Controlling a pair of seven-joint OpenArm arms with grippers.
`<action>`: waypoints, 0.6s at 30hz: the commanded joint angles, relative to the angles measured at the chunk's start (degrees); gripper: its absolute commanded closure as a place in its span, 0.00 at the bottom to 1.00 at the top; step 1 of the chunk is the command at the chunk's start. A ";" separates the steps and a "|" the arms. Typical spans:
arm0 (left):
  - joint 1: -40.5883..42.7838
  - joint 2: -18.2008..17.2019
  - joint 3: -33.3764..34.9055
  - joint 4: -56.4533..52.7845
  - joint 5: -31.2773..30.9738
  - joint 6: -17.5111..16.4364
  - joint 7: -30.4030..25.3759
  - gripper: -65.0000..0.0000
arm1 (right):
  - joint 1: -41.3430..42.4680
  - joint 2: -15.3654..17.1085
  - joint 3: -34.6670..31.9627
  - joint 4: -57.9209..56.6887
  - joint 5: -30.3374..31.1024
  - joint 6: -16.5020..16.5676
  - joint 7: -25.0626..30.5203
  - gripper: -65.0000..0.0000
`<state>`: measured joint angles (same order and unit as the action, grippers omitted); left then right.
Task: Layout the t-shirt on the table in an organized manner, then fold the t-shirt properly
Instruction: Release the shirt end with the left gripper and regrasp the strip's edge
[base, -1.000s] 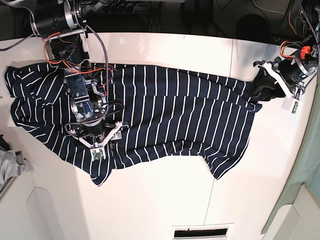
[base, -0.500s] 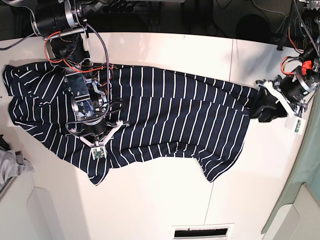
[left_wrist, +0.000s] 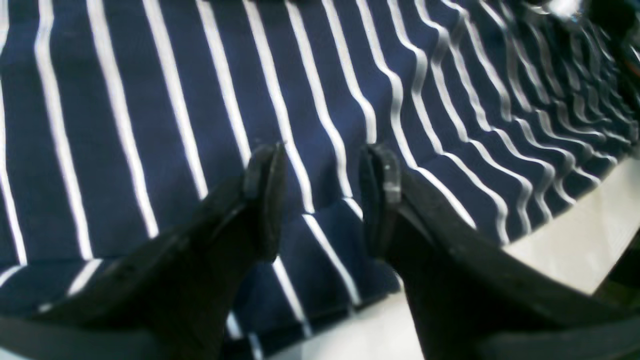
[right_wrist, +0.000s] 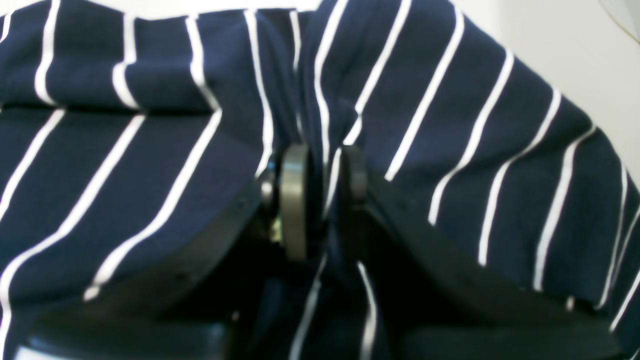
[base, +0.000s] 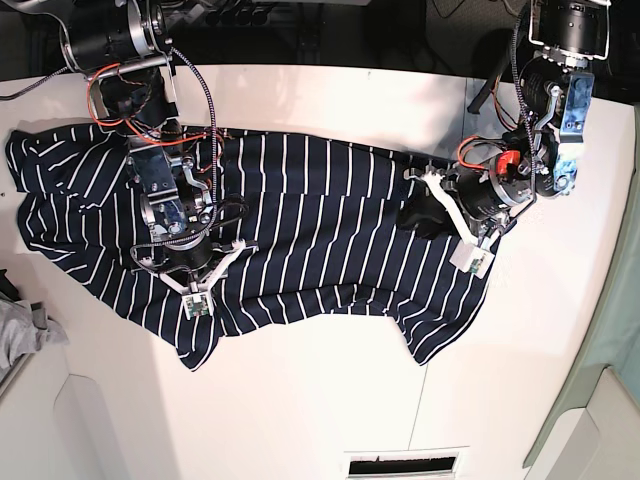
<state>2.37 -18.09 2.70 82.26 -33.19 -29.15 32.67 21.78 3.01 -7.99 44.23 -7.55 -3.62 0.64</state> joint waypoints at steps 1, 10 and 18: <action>-1.88 -0.55 -0.35 -0.15 -0.61 0.22 -1.16 0.58 | 1.51 -0.02 0.09 0.76 -0.15 0.46 0.85 0.85; -8.52 -0.50 -0.35 -9.64 1.57 1.36 -1.86 0.58 | 1.53 0.00 0.09 0.76 -0.17 0.37 0.87 0.76; -12.09 -0.52 -0.35 -20.74 4.35 1.53 -4.52 0.58 | 1.53 0.02 0.09 0.76 -0.15 0.15 0.90 0.62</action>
<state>-9.06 -18.09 2.59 61.21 -29.41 -28.12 27.70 21.91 3.01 -7.99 44.25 -7.51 -3.40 0.89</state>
